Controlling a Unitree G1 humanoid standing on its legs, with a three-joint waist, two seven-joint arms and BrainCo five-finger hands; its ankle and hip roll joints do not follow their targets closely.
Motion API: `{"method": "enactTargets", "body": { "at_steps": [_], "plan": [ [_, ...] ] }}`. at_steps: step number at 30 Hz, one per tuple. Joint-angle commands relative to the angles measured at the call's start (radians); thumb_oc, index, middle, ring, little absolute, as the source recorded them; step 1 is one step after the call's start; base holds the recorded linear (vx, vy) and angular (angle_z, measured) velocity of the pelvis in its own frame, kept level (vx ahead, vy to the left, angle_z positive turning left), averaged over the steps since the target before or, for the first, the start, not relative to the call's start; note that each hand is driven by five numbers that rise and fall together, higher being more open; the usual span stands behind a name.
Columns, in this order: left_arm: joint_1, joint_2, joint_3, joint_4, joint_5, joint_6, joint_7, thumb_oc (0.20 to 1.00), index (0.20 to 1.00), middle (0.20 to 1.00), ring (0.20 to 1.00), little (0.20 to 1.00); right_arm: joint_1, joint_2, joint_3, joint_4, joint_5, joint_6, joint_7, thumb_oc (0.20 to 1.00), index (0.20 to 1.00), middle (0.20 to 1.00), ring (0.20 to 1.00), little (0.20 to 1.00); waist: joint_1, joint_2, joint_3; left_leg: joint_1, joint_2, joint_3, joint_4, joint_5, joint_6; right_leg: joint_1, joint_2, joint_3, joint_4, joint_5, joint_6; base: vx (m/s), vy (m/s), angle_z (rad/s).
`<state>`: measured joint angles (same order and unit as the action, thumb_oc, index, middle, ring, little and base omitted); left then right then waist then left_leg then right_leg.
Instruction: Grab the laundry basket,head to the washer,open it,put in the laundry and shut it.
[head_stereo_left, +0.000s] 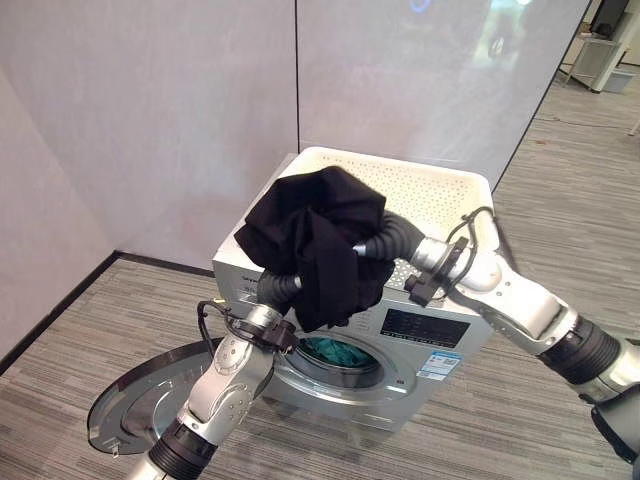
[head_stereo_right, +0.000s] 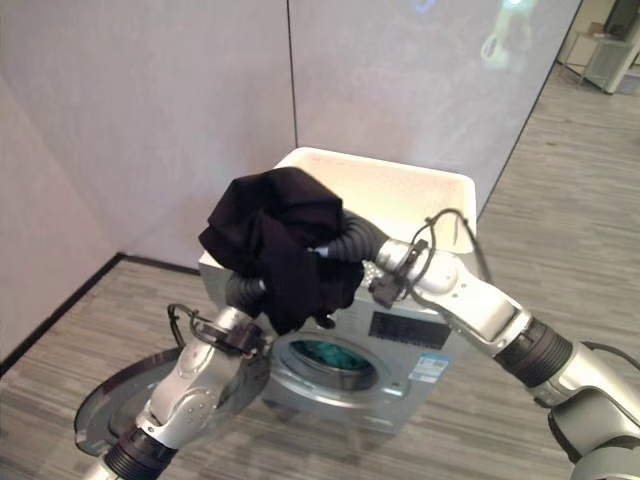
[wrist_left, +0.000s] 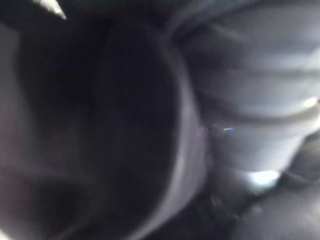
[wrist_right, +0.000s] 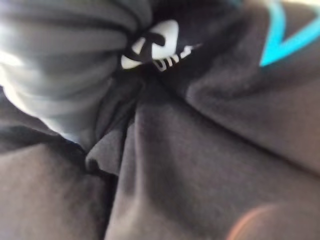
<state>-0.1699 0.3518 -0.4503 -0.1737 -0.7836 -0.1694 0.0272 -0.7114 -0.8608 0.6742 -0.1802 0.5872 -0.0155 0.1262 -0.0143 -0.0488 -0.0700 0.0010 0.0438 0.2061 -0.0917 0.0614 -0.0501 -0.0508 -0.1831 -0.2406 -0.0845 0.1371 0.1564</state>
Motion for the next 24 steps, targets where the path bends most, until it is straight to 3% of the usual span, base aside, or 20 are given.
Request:
{"method": "enactTargets", "body": {
  "at_steps": [1, 8, 16, 21, 24],
  "plan": [
    [-0.067, -0.005, -0.001, -0.054, -0.031, -0.036, -0.045, 0.2, 0.2, 0.2, 0.2, 0.2, -0.033, 0.047, -0.068, 0.01, -0.104, -0.04, -0.04, 1.0, 1.0, 1.0, 1.0, 1.0, 0.017, -0.048, -0.023, -0.051, -0.011, -0.024, 0.004, 0.008, -0.02, 0.018, -0.01, -0.011, 0.007, 0.047, 0.018, 0.0, 0.0, 0.0],
    [-0.049, -0.027, 0.015, -0.065, -0.077, -0.023, -0.059, 0.2, 0.2, 0.2, 0.2, 0.2, 0.009, 0.064, -0.17, -0.021, -0.286, -0.053, -0.062, 1.0, 1.0, 1.0, 1.0, 1.0, 0.013, -0.042, -0.02, -0.049, -0.011, -0.026, 0.004, 0.006, -0.014, 0.018, -0.008, -0.006, 0.008, 0.046, 0.017, 0.0, 0.0, 0.0],
    [0.007, -0.023, 0.041, -0.087, -0.098, -0.013, -0.079, 0.2, 0.2, 0.2, 0.2, 0.2, 0.026, 0.034, -0.27, -0.081, -0.374, -0.078, -0.08, 1.0, 1.0, 1.0, 1.0, 1.0, 0.011, -0.042, -0.02, -0.045, -0.012, -0.028, 0.004, 0.003, -0.01, 0.02, -0.007, -0.002, 0.01, 0.045, 0.018, 0.0, 0.0, 0.0],
    [0.032, -0.01, 0.063, -0.099, -0.103, -0.016, -0.09, 0.2, 0.2, 0.2, 0.2, 0.2, -0.003, -0.071, -0.291, -0.08, -0.343, -0.092, -0.058, 1.0, 1.0, 1.0, 1.0, 1.0, 0.01, -0.047, -0.024, -0.043, -0.013, -0.032, 0.004, 0.004, -0.012, 0.02, -0.006, -0.002, 0.013, 0.043, 0.017, 0.0, 0.0, 0.0],
    [0.05, -0.005, 0.083, -0.103, -0.119, -0.019, -0.112, 0.2, 0.2, 0.2, 0.2, 0.2, -0.076, -0.271, -0.25, -0.084, -0.275, -0.104, -0.006, 1.0, 1.0, 1.0, 1.0, 1.0, 0.003, -0.058, -0.029, -0.041, -0.013, -0.034, 0.004, 0.005, -0.016, 0.022, -0.005, -0.004, 0.025, 0.037, 0.017, 0.0, 0.0, 0.0]
  ]
}}
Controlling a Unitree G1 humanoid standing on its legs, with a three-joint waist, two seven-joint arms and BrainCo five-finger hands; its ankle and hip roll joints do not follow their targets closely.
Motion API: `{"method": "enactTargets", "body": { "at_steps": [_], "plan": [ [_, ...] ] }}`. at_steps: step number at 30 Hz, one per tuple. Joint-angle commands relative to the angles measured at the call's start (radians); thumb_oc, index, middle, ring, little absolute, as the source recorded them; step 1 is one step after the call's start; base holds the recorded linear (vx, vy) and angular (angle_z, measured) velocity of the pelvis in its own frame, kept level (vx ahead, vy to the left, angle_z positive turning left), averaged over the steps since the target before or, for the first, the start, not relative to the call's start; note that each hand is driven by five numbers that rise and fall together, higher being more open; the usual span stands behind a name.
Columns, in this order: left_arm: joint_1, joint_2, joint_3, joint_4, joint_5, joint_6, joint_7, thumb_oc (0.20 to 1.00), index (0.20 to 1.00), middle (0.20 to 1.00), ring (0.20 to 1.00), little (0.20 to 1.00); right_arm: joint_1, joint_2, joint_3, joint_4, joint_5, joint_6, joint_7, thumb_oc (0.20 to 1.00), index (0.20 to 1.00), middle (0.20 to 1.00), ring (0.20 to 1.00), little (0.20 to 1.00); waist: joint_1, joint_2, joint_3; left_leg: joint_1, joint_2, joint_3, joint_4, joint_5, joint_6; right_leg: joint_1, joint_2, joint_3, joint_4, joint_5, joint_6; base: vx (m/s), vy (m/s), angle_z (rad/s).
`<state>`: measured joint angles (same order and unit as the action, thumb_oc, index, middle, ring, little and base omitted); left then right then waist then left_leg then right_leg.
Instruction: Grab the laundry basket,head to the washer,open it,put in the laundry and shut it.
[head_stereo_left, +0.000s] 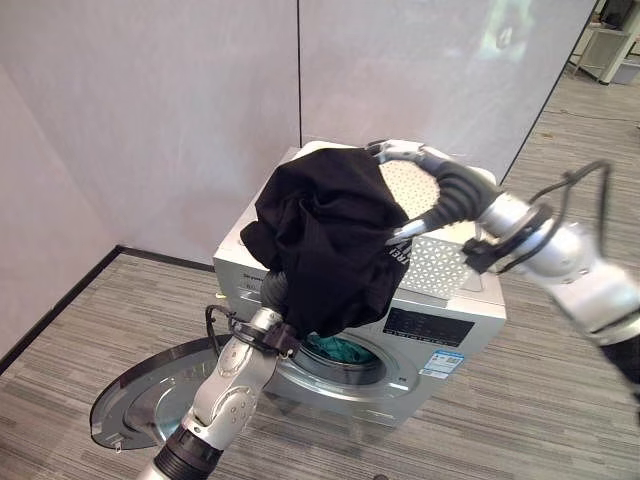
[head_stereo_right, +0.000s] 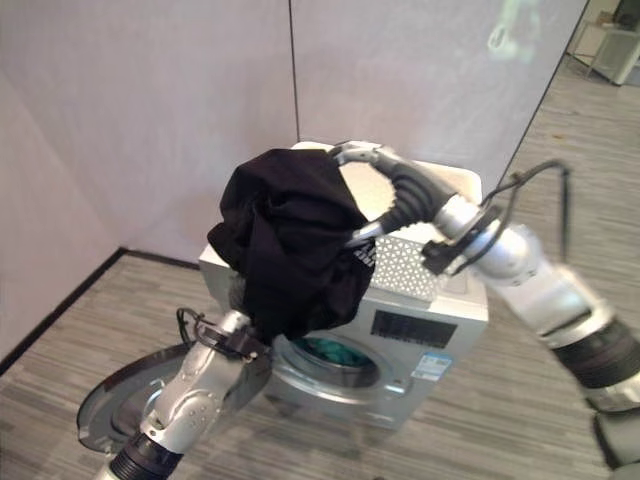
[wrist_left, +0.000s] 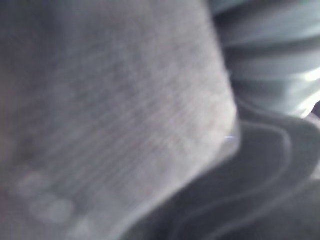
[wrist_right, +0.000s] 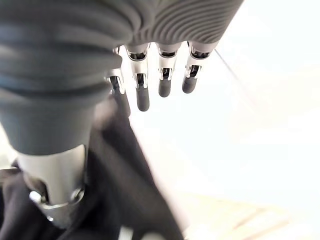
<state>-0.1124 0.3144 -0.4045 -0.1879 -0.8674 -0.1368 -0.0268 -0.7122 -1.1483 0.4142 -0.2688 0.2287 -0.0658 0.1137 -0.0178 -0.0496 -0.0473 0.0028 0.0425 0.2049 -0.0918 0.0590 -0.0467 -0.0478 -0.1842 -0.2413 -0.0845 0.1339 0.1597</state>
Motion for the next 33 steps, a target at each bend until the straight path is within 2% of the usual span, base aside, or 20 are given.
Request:
{"method": "enactTargets", "body": {
  "at_steps": [1, 2, 5, 10, 13, 15, 16, 18, 19, 20, 24, 28, 29, 30, 33],
  "plan": [
    [-0.007, 0.031, 0.041, -0.089, -0.04, -0.053, -0.067, 0.2, 0.2, 0.2, 0.2, 0.2, -0.092, -0.014, 0.017, 0.011, 0.099, -0.062, 0.008, 1.0, 1.0, 1.0, 1.0, 1.0, 0.004, -0.057, -0.052, -0.042, -0.011, -0.033, 0.004, 0.007, -0.021, 0.021, -0.004, -0.005, 0.025, 0.04, 0.014, 0.0, 0.0, 0.0],
    [0.003, 0.032, 0.052, -0.093, -0.046, -0.059, -0.073, 0.2, 0.2, 0.2, 0.2, 0.2, -0.099, -0.049, 0.006, 0.021, 0.124, -0.078, 0.001, 1.0, 1.0, 1.0, 1.0, 1.0, 0.0, -0.058, -0.055, -0.038, -0.01, -0.034, 0.004, 0.006, -0.022, 0.025, -0.003, -0.007, 0.025, 0.039, 0.015, 0.0, -0.015, 0.04],
    [0.014, 0.029, 0.065, -0.098, -0.06, -0.066, -0.08, 0.2, 0.2, 0.2, 0.2, 0.2, -0.093, -0.076, -0.052, 0.04, 0.151, -0.099, -0.026, 1.0, 1.0, 1.0, 1.0, 1.0, -0.004, -0.058, -0.061, -0.034, -0.011, -0.035, 0.004, 0.004, -0.023, 0.027, 0.0, -0.005, 0.024, 0.038, 0.016, 0.0, 0.0, 0.0],
    [0.033, 0.023, 0.082, -0.092, -0.067, -0.071, -0.083, 0.2, 0.2, 0.2, 0.2, 0.2, -0.029, -0.065, -0.192, 0.067, 0.14, -0.126, -0.089, 1.0, 1.0, 1.0, 1.0, 1.0, -0.01, -0.056, -0.067, -0.029, -0.011, -0.034, 0.004, 0.0, -0.022, 0.029, 0.0, -0.003, 0.026, 0.035, 0.015, 0.0, 0.0, 0.0],
    [0.058, 0.021, 0.099, -0.09, -0.063, -0.072, -0.09, 0.2, 0.2, 0.2, 0.2, 0.2, 0.085, -0.027, -0.365, 0.091, 0.072, -0.143, -0.165, 1.0, 1.0, 1.0, 1.0, 1.0, -0.014, -0.051, -0.07, -0.024, -0.011, -0.037, 0.004, -0.005, -0.02, 0.032, 0.001, -0.002, 0.028, 0.032, 0.016, 0.0, 0.0, 0.0],
    [0.064, 0.023, 0.103, -0.088, -0.06, -0.071, -0.093, 0.2, 0.2, 0.2, 0.2, 0.2, 0.108, -0.019, -0.397, 0.092, 0.051, -0.145, -0.175, 1.0, 1.0, 1.0, 1.0, 1.0, -0.012, -0.051, -0.07, -0.024, -0.011, -0.038, 0.004, -0.006, -0.02, 0.034, 0.001, -0.002, 0.028, 0.031, 0.016, 0.0, 0.0, 0.0],
    [0.08, 0.018, 0.119, -0.084, -0.058, -0.071, -0.1, 0.2, 0.2, 0.2, 0.2, 0.2, 0.158, -0.007, -0.491, 0.11, -0.015, -0.153, -0.246, 1.0, 1.0, 1.0, 1.0, 1.0, -0.018, -0.044, -0.068, -0.025, -0.011, -0.038, 0.004, -0.006, -0.02, 0.035, 0.0, -0.002, 0.029, 0.028, 0.017, 0.0, 0.0, 0.0],
    [0.095, 0.024, 0.12, -0.081, -0.055, -0.071, -0.107, 0.2, 0.2, 0.2, 0.2, 0.2, 0.225, 0.006, -0.583, 0.129, -0.047, -0.168, -0.295, 1.0, 1.0, 1.0, 1.0, 1.0, -0.015, -0.046, -0.065, -0.025, -0.012, -0.043, 0.004, -0.008, -0.02, 0.037, -0.001, -0.007, 0.032, 0.026, 0.017, 0.0, 0.001, 0.02],
    [0.095, 0.025, 0.117, -0.081, -0.055, -0.071, -0.106, 0.2, 0.2, 0.2, 0.2, 0.2, 0.234, 0.007, -0.591, 0.126, -0.047, -0.168, -0.295, 1.0, 1.0, 1.0, 1.0, 1.0, -0.013, -0.048, -0.065, -0.025, -0.012, -0.043, 0.004, -0.008, -0.02, 0.037, -0.001, -0.007, 0.032, 0.026, 0.017, 0.01, 0.004, 0.06],
    [0.123, 0.025, 0.139, -0.078, -0.054, -0.067, -0.115, 0.2, 0.2, 0.2, 0.2, 0.2, 0.302, 0.019, -0.677, 0.167, -0.05, -0.175, -0.338, 1.0, 1.0, 1.0, 1.0, 1.0, -0.02, -0.041, -0.062, -0.025, -0.012, -0.045, 0.004, -0.011, -0.019, 0.037, -0.002, -0.009, 0.04, 0.022, 0.017, 0.02, 0.003, 0.05],
    [0.199, 0.043, 0.168, -0.079, -0.075, -0.049, -0.145, 0.2, 0.2, 0.2, 0.2, 0.2, 0.488, 0.065, -0.874, 0.249, -0.063, -0.168, -0.407, 1.0, 1.0, 1.0, 1.0, 1.0, -0.023, -0.038, -0.057, -0.015, -0.015, -0.046, 0.004, -0.019, -0.013, 0.043, -0.003, -0.011, 0.047, 0.013, 0.016, 0.03, 0.0, 0.07],
    [0.284, 0.047, 0.22, -0.073, -0.086, -0.037, -0.18, 0.2, 0.2, 0.2, 0.2, 0.2, 0.691, 0.073, -1.017, 0.363, -0.212, -0.099, -0.447, 1.0, 1.0, 1.0, 1.0, 1.0, -0.024, -0.035, -0.048, 0.001, -0.015, -0.04, 0.004, -0.029, -0.002, 0.047, 0.001, -0.003, 0.044, 0.009, 0.018, 0.02, -0.002, 0.05],
    [0.285, 0.048, 0.215, -0.074, -0.087, -0.036, -0.181, 0.2, 0.2, 0.2, 0.2, 0.2, 0.702, 0.074, -1.026, 0.362, -0.213, -0.101, -0.448, 1.0, 1.0, 1.0, 1.0, 1.0, -0.019, -0.035, -0.049, 0.002, -0.015, -0.039, 0.004, -0.029, -0.002, 0.049, 0.001, -0.002, 0.044, 0.009, 0.018, 0.04, -0.01, 0.0],
    [0.32, 0.047, 0.228, -0.071, -0.106, -0.027, -0.2, 0.2, 0.2, 0.2, 0.2, 0.2, 0.769, 0.092, -1.068, 0.427, -0.214, -0.097, -0.453, 1.0, 1.0, 1.0, 1.0, 1.0, -0.016, -0.036, -0.042, 0.013, -0.014, -0.034, 0.004, -0.034, 0.005, 0.051, 0.004, 0.004, 0.046, 0.004, 0.018, 0.03, -0.011, -0.02],
    [0.371, 0.065, 0.241, -0.066, -0.118, -0.024, -0.224, 0.2, 0.2, 0.2, 0.2, 0.2, 0.839, 0.173, -1.081, 0.648, -0.146, -0.098, -0.465, 1.0, 1.0, 1.0, 1.0, 1.0, -0.01, -0.034, -0.006, 0.039, -0.013, -0.028, 0.015, -0.031, 0.017, 0.053, 0.009, 0.016, 0.083, -0.022, 0.006, 0.0, -0.022, -0.09]
  ]
}}
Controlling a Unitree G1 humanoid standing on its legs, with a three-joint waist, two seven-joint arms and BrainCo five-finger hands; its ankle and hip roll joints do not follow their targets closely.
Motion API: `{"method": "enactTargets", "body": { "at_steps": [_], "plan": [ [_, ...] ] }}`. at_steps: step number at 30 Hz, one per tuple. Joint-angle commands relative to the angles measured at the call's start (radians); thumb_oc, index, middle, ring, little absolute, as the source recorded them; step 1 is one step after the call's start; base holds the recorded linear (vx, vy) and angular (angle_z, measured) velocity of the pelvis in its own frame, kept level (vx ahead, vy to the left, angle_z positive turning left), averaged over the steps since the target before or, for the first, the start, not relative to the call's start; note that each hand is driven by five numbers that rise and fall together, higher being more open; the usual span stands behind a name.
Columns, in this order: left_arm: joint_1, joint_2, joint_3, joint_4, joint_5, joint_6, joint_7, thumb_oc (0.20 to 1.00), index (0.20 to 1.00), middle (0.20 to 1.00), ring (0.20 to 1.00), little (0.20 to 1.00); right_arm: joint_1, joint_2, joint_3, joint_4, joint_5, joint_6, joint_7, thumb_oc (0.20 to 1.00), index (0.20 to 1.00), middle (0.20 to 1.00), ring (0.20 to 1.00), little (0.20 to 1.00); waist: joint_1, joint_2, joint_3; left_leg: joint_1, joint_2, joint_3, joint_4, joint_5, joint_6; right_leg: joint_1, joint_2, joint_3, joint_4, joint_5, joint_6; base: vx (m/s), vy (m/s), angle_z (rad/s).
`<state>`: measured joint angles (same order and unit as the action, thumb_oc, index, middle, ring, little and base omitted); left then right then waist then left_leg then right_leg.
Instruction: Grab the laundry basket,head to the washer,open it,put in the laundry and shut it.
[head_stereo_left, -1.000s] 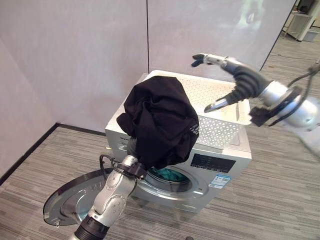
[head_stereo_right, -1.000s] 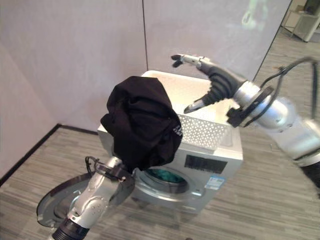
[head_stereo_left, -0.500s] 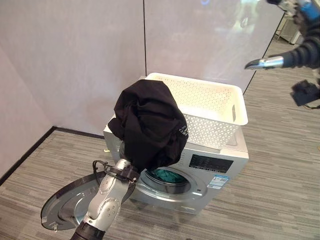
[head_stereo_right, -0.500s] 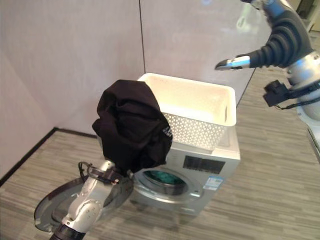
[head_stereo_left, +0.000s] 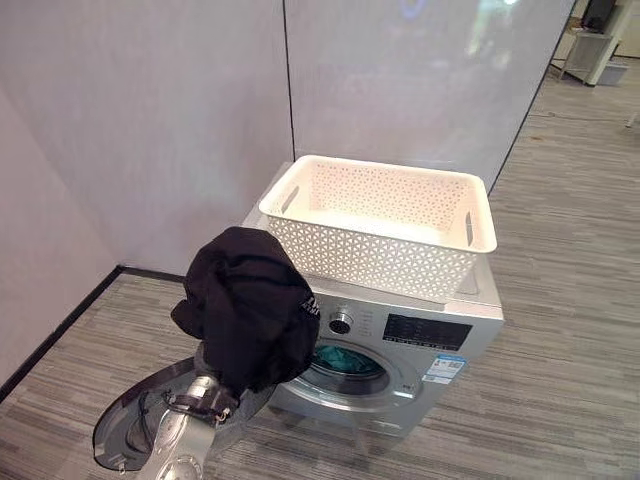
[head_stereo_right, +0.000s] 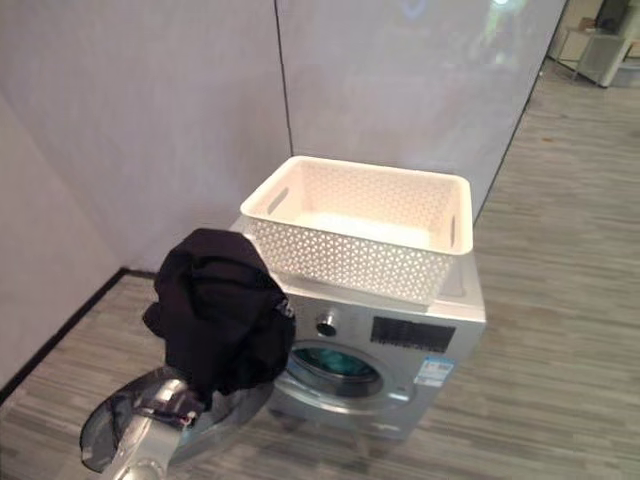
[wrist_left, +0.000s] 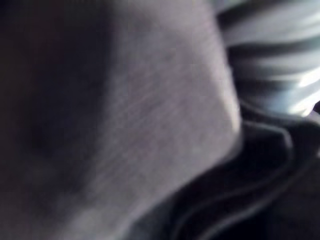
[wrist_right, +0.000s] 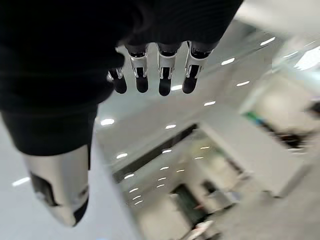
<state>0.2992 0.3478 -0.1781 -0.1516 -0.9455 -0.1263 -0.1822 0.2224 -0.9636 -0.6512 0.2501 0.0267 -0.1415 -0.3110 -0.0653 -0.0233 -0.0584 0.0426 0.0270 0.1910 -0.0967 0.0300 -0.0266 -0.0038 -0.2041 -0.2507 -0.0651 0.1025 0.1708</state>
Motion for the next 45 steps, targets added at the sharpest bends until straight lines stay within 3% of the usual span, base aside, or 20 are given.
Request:
{"method": "enactTargets", "body": {
  "at_steps": [1, 6, 9, 11, 22, 31, 32, 33, 45],
  "plan": [
    [-0.038, 0.05, 0.015, -0.101, -0.042, -0.037, -0.075, 0.2, 0.2, 0.2, 0.2, 0.2, -0.097, -0.006, -0.004, 0.207, 0.082, -0.031, -0.037, 1.0, 1.0, 1.0, 1.0, 1.0, 0.043, -0.067, 0.03, -0.017, 0.003, -0.014, 0.062, -0.013, -0.004, 0.005, 0.027, 0.028, 0.086, -0.002, -0.01, -0.14, -0.05, -0.16],
    [-0.071, 0.109, -0.017, -0.097, -0.046, -0.059, -0.076, 0.2, 0.2, 0.2, 0.2, 0.2, -0.162, 0.048, 0.078, 0.511, 0.219, -0.052, -0.02, 1.0, 1.0, 1.0, 1.0, 1.0, 0.057, -0.08, 0.165, -0.163, 0.029, -0.042, 0.267, -0.06, -0.016, -0.086, 0.018, 0.015, 0.221, -0.045, -0.038, -0.22, -0.057, 0.02],
    [-0.085, 0.127, -0.032, -0.098, -0.038, -0.069, -0.07, 0.2, 0.2, 0.2, 0.2, 0.2, -0.19, 0.104, 0.133, 0.548, 0.252, -0.056, 0.009, 1.0, 1.0, 1.0, 1.0, 1.0, 0.054, -0.072, 0.213, -0.24, 0.054, -0.042, 0.358, -0.086, -0.019, -0.17, 0.017, 0.009, 0.321, -0.074, -0.044, -0.19, -0.02, 0.18],
    [-0.135, 0.161, -0.092, -0.102, -0.023, -0.072, -0.055, 0.2, 0.2, 0.2, 0.2, 0.2, -0.245, 0.186, 0.227, 0.612, 0.346, -0.065, 0.056, 1.0, 1.0, 1.0, 1.0, 1.0, 0.054, -0.06, 0.275, -0.34, 0.085, -0.039, 0.469, -0.12, -0.023, -0.285, 0.007, -0.002, 0.473, -0.13, -0.047, -0.26, -0.022, 0.1],
    [-0.238, 0.141, -0.187, -0.02, 0.054, -0.082, 0.022, 0.2, 0.2, 0.2, 0.2, 0.2, -0.199, 0.392, 0.418, 0.331, 0.276, -0.06, 0.088, 1.0, 1.0, 1.0, 1.0, 1.0, 0.025, -0.047, 0.378, -0.599, 0.128, -0.06, 0.737, -0.205, -0.007, -0.554, 0.011, 0.03, 0.725, -0.232, -0.085, -0.09, -0.02, 0.01],
    [-0.333, 0.072, -0.207, 0.096, 0.093, -0.097, 0.101, 0.2, 0.2, 0.2, 0.2, 0.2, -0.226, 0.439, 0.517, 0.311, 0.284, -0.062, 0.106, 1.0, 1.0, 1.0, 1.0, 1.0, 0.018, -0.057, 0.412, -0.717, 0.128, -0.061, 0.783, -0.214, 0.008, -0.676, 0.024, 0.058, 0.746, -0.222, -0.089, -0.01, 0.002, -0.07],
    [-0.343, 0.063, -0.202, 0.107, 0.095, -0.1, 0.112, 0.2, 0.2, 0.2, 0.2, 0.2, -0.221, 0.443, 0.523, 0.302, 0.281, -0.063, 0.11, 1.0, 1.0, 1.0, 1.0, 1.0, 0.015, -0.059, 0.411, -0.728, 0.129, -0.061, 0.787, -0.216, 0.008, -0.686, 0.024, 0.06, 0.744, -0.22, -0.089, 0.11, 0.04, -0.02],
    [-0.36, 0.042, -0.189, 0.143, 0.096, -0.109, 0.134, 0.2, 0.2, 0.2, 0.2, 0.2, -0.211, 0.448, 0.535, 0.293, 0.283, -0.062, 0.117, 1.0, 1.0, 1.0, 1.0, 1.0, 0.012, -0.062, 0.413, -0.74, 0.132, -0.066, 0.805, -0.251, 0.003, -0.703, 0.03, 0.073, 0.756, -0.242, -0.079, 0.1, 0.043, -0.01],
    [-0.514, -0.054, -0.107, 0.33, 0.087, -0.163, 0.27, 0.2, 0.2, 0.2, 0.2, 0.2, -0.211, 0.488, 0.586, 0.212, 0.28, -0.076, 0.108, 1.0, 1.0, 1.0, 1.0, 1.0, -0.018, -0.071, 0.436, -0.92, 0.148, -0.039, 0.883, -0.281, 0.015, -0.885, 0.045, 0.121, 0.768, -0.21, -0.079, 0.0, 0.033, -0.1]
  ]
}}
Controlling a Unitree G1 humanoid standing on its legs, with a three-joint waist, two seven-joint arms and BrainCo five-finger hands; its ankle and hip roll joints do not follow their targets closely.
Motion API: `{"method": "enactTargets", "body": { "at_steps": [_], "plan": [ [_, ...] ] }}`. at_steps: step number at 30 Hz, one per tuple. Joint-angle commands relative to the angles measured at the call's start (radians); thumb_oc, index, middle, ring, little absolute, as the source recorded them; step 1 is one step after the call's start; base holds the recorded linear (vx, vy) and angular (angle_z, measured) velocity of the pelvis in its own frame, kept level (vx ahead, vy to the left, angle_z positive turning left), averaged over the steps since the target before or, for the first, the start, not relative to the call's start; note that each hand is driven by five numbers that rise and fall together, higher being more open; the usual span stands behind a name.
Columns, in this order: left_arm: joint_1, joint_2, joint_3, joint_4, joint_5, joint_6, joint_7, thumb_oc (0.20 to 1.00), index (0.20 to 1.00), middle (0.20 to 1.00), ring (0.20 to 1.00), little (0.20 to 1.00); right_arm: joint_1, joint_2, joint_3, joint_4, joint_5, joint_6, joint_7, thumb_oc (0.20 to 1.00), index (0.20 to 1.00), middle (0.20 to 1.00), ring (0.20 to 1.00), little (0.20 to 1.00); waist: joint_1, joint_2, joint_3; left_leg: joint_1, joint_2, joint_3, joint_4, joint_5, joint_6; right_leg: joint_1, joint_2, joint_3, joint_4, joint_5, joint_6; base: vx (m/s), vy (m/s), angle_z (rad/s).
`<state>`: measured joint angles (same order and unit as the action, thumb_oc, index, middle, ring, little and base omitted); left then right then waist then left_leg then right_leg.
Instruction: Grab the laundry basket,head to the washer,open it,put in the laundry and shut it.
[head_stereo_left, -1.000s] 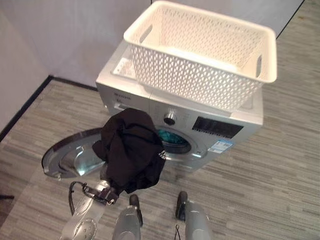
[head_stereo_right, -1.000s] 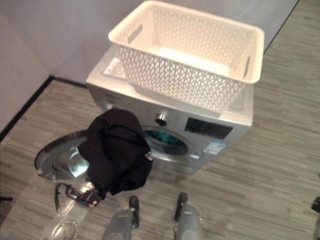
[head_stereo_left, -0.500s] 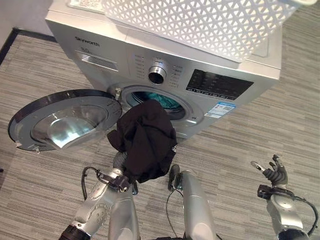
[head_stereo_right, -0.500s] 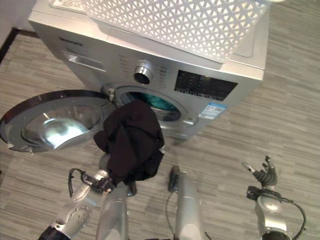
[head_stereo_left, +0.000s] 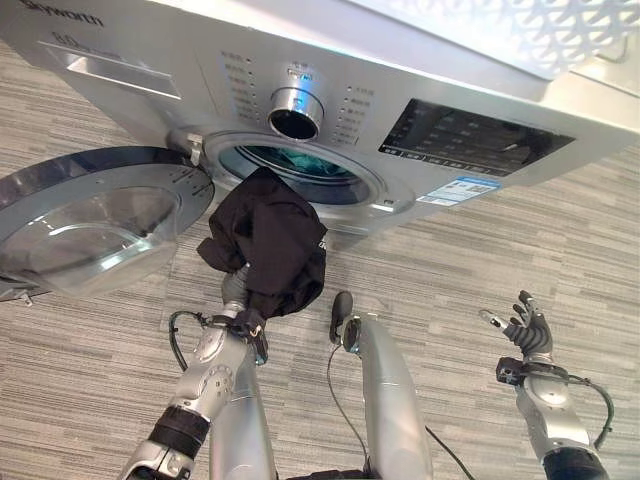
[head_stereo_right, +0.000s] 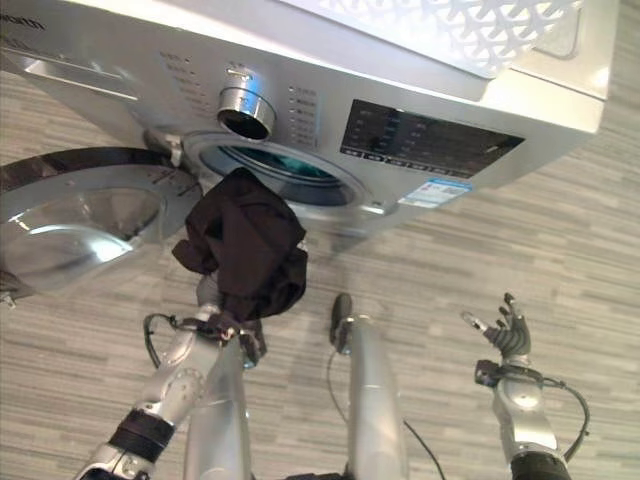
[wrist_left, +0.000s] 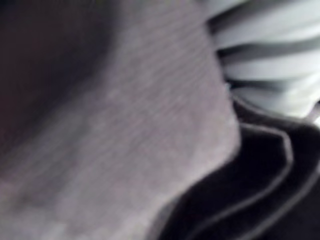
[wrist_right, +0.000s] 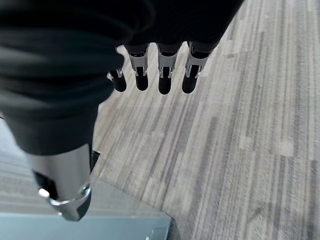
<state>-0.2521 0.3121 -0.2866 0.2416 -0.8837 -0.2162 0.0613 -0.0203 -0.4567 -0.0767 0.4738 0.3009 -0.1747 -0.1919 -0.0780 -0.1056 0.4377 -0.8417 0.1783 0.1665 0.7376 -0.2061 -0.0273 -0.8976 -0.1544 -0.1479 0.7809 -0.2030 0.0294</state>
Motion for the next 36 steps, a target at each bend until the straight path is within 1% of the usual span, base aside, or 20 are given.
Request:
{"method": "enactTargets", "body": {
  "at_steps": [1, 8, 10, 11, 13, 15, 17, 19, 20, 21, 22, 24, 25, 27, 29, 30, 31, 33, 34, 36],
  "plan": [
    [0.018, -0.023, 0.005, -0.044, 0.036, -0.078, 0.042, 0.2, 0.2, 0.2, 0.2, 0.2, 0.027, -0.016, 0.018, -0.014, 0.003, -0.044, -0.013, 1.0, 1.0, 1.0, 1.0, 1.0, -0.01, 0.012, -0.06, -0.058, -0.002, -0.015, 0.06, -0.049, 0.017, -0.013, -0.004, 0.022, -0.071, 0.097, 0.062, 0.01, 0.027, -0.17],
    [-0.125, -0.073, 0.01, 0.123, 0.032, -0.098, 0.108, 0.2, 0.2, 0.2, 0.2, 0.2, -0.012, -0.003, 0.074, -0.037, 0.005, -0.061, -0.027, 1.0, 1.0, 1.0, 1.0, 1.0, -0.037, 0.014, -0.076, -0.154, 0.011, -0.008, 0.119, -0.074, 0.018, -0.119, 0.009, 0.049, -0.037, 0.093, 0.056, 0.03, 0.003, -0.11],
    [-0.174, -0.089, 0.018, 0.181, 0.013, -0.107, 0.127, 0.2, 0.2, 0.2, 0.2, 0.2, -0.028, 0.007, 0.095, -0.034, 0.012, -0.066, -0.034, 1.0, 1.0, 1.0, 1.0, 1.0, -0.047, 0.008, -0.078, -0.177, 0.017, -0.01, 0.137, -0.078, 0.017, -0.14, 0.013, 0.049, -0.03, 0.093, 0.055, 0.01, -0.037, -0.07],
    [-0.236, -0.109, 0.042, 0.242, -0.018, -0.118, 0.154, 0.2, 0.2, 0.2, 0.2, 0.2, -0.042, 0.015, 0.123, -0.035, 0.018, -0.069, -0.035, 1.0, 1.0, 1.0, 1.0, 1.0, -0.06, 0.0, -0.082, -0.201, 0.024, -0.012, 0.148, -0.079, 0.015, -0.16, 0.022, 0.049, -0.029, 0.098, 0.054, 0.01, -0.046, -0.11],
    [-0.267, -0.112, 0.061, 0.277, -0.033, -0.124, 0.166, 0.2, 0.2, 0.2, 0.2, 0.2, -0.044, 0.018, 0.131, -0.035, 0.02, -0.07, -0.035, 1.0, 1.0, 1.0, 1.0, 1.0, -0.067, -0.003, -0.084, -0.209, 0.028, -0.011, 0.147, -0.079, 0.015, -0.172, 0.026, 0.051, -0.031, 0.102, 0.054, 0.01, -0.022, -0.13],
    [-0.36, -0.112, 0.099, 0.374, -0.06, -0.139, 0.2, 0.2, 0.2, 0.2, 0.2, 0.2, -0.053, 0.024, 0.159, -0.028, 0.023, -0.072, -0.036, 1.0, 1.0, 1.0, 1.0, 1.0, -0.084, -0.016, -0.091, -0.223, 0.035, -0.01, 0.144, -0.078, 0.014, -0.187, 0.036, 0.053, -0.043, 0.113, 0.056, 0.01, -0.015, -0.09],
    [-0.496, -0.083, 0.158, 0.515, -0.103, -0.139, 0.233, 0.2, 0.2, 0.2, 0.2, 0.2, -0.066, 0.024, 0.191, 0.005, 0.032, -0.072, -0.031, 1.0, 1.0, 1.0, 1.0, 1.0, -0.116, -0.03, -0.109, -0.235, 0.047, -0.005, 0.135, -0.074, 0.01, -0.203, 0.053, 0.063, -0.068, 0.128, 0.061, 0.03, -0.015, -0.19],
    [-0.591, -0.05, 0.2, 0.599, -0.14, -0.143, 0.233, 0.2, 0.2, 0.2, 0.2, 0.2, -0.087, 0.017, 0.208, 0.025, 0.044, -0.073, -0.027, 1.0, 1.0, 1.0, 1.0, 1.0, -0.133, -0.038, -0.118, -0.243, 0.056, 0.001, 0.133, -0.074, 0.007, -0.217, 0.065, 0.072, -0.079, 0.137, 0.063, 0.03, 0.004, -0.32],
    [-0.679, -0.05, 0.253, 0.652, -0.242, -0.149, 0.237, 0.2, 0.2, 0.2, 0.2, 0.2, -0.098, 0.013, 0.231, 0.031, 0.048, -0.068, -0.018, 1.0, 1.0, 1.0, 1.0, 1.0, -0.153, -0.048, -0.134, -0.252, 0.068, 0.003, 0.134, -0.077, 0.003, -0.224, 0.077, 0.077, -0.093, 0.146, 0.068, 0.03, 0.006, -0.3],
    [-0.689, -0.045, 0.256, 0.664, -0.25, -0.148, 0.228, 0.2, 0.2, 0.2, 0.2, 0.2, -0.105, 0.012, 0.233, 0.033, 0.049, -0.068, -0.018, 1.0, 1.0, 1.0, 1.0, 1.0, -0.155, -0.048, -0.133, -0.256, 0.07, 0.004, 0.135, -0.077, 0.003, -0.227, 0.079, 0.078, -0.095, 0.148, 0.068, 0.03, 0.004, -0.31],
    [-0.791, 0.009, 0.286, 0.734, -0.277, -0.152, 0.252, 0.2, 0.2, 0.2, 0.2, 0.2, -0.111, 0.007, 0.246, 0.036, 0.056, -0.064, -0.011, 1.0, 1.0, 1.0, 1.0, 1.0, -0.176, -0.054, -0.151, -0.264, 0.085, 0.009, 0.136, -0.081, 0.0, -0.232, 0.092, 0.084, -0.113, 0.158, 0.073, 0.02, 0.006, -0.34],
    [-0.853, 0.045, 0.291, 0.768, -0.29, -0.149, 0.258, 0.2, 0.2, 0.2, 0.2, 0.2, -0.121, 0.001, 0.258, 0.045, 0.057, -0.061, -0.006, 1.0, 1.0, 1.0, 1.0, 1.0, -0.186, -0.059, -0.159, -0.272, 0.093, 0.012, 0.139, -0.082, -0.001, -0.236, 0.1, 0.086, -0.123, 0.165, 0.076, 0.02, -0.004, -0.32],
    [-0.865, 0.052, 0.291, 0.779, -0.294, -0.147, 0.254, 0.2, 0.2, 0.2, 0.2, 0.2, -0.13, 0.001, 0.26, 0.047, 0.059, -0.061, -0.006, 1.0, 1.0, 1.0, 1.0, 1.0, -0.187, -0.059, -0.157, -0.276, 0.095, 0.013, 0.14, -0.083, -0.002, -0.239, 0.102, 0.086, -0.124, 0.167, 0.076, 0.01, 0.001, -0.27],
    [-1.018, 0.162, 0.245, 0.788, -0.277, -0.147, 0.271, 0.2, 0.2, 0.2, 0.2, 0.2, -0.127, -0.014, 0.27, 0.055, 0.071, -0.057, 0.009, 1.0, 1.0, 1.0, 1.0, 1.0, -0.212, -0.056, -0.179, -0.296, 0.113, 0.017, 0.153, -0.087, -0.003, -0.248, 0.119, 0.092, -0.147, 0.182, 0.083, 0.0, -0.003, -0.27],
    [-1.121, 0.215, 0.2, 0.797, -0.277, -0.153, 0.289, 0.2, 0.2, 0.2, 0.2, 0.2, -0.108, -0.015, 0.263, 0.034, 0.07, -0.055, 0.02, 1.0, 1.0, 1.0, 1.0, 1.0, -0.218, -0.055, -0.185, -0.324, 0.119, 0.013, 0.169, -0.091, -0.003, -0.258, 0.125, 0.091, -0.163, 0.192, 0.087, 0.0, -0.033, -0.24],
    [-1.193, 0.223, 0.169, 0.773, -0.278, -0.178, 0.321, 0.2, 0.2, 0.2, 0.2, 0.2, -0.092, -0.015, 0.26, 0.023, 0.068, -0.055, 0.023, 1.0, 1.0, 1.0, 1.0, 1.0, -0.222, -0.05, -0.19, -0.337, 0.121, 0.008, 0.171, -0.092, -0.001, -0.264, 0.126, 0.087, -0.167, 0.195, 0.089, 0.0, -0.026, -0.11],
    [-1.226, 0.215, 0.14, 0.741, -0.277, -0.191, 0.326, 0.2, 0.2, 0.2, 0.2, 0.2, -0.08, -0.013, 0.256, 0.012, 0.067, -0.052, 0.024, 1.0, 1.0, 1.0, 1.0, 1.0, -0.224, -0.046, -0.191, -0.349, 0.122, 0.005, 0.177, -0.093, 0.0, -0.271, 0.127, 0.085, -0.17, 0.196, 0.089, 0.01, -0.016, -0.05],
    [-1.231, 0.21, 0.117, 0.728, -0.249, -0.181, 0.323, 0.2, 0.2, 0.2, 0.2, 0.2, -0.046, -0.017, 0.246, -0.014, 0.07, -0.054, 0.026, 1.0, 1.0, 1.0, 1.0, 1.0, -0.227, -0.043, -0.188, -0.362, 0.121, -0.003, 0.185, -0.095, 0.004, -0.279, 0.129, 0.082, -0.169, 0.194, 0.089, 0.0, 0.0, 0.0],
    [-1.221, 0.209, 0.13, 0.782, -0.233, -0.167, 0.341, 0.2, 0.2, 0.2, 0.2, 0.2, -0.029, -0.019, 0.252, -0.034, 0.078, -0.059, 0.033, 1.0, 1.0, 1.0, 1.0, 1.0, -0.227, -0.043, -0.183, -0.368, 0.122, -0.004, 0.19, -0.099, 0.007, -0.284, 0.127, 0.083, -0.168, 0.191, 0.087, 0.0, 0.0, 0.0],
    [-1.223, 0.211, 0.133, 0.804, -0.223, -0.154, 0.345, 0.2, 0.2, 0.2, 0.2, 0.2, -0.021, -0.023, 0.254, -0.044, 0.078, -0.058, 0.034, 1.0, 1.0, 1.0, 1.0, 1.0, -0.228, -0.043, -0.182, -0.372, 0.123, -0.006, 0.193, -0.101, 0.008, -0.29, 0.128, 0.082, -0.168, 0.191, 0.087, 0.0, 0.029, 0.03]
  ]
}}
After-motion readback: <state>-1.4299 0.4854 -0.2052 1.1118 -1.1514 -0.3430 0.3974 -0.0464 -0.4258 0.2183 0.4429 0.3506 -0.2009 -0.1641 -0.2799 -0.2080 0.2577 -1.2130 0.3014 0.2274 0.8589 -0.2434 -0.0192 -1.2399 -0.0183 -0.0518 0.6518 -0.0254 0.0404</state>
